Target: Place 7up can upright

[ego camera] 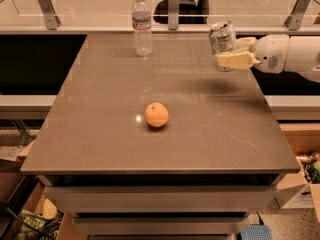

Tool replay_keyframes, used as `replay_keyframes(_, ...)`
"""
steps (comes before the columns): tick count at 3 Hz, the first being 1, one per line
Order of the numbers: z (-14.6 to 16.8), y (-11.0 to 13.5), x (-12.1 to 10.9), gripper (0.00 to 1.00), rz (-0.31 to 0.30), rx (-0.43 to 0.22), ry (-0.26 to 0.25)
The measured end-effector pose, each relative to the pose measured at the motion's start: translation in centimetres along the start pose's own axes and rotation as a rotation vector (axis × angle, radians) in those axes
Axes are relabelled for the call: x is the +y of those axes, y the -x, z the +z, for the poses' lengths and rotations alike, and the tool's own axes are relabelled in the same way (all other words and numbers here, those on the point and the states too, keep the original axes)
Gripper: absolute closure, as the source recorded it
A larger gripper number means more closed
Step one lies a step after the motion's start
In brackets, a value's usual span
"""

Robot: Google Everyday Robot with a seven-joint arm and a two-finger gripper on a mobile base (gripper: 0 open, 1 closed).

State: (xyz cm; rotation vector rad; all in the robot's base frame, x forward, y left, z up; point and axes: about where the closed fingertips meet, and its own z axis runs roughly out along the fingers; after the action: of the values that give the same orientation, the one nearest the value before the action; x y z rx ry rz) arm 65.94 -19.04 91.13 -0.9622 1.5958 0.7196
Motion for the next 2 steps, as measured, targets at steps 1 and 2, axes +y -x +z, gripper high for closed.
replay_keyframes(1,0.0,-1.1,1.0,1.0,0.073,-0.037,-0.009)
replay_keyframes(2,0.6,-2.3,1.9,1.0,0.116,-0.098,-0.04)
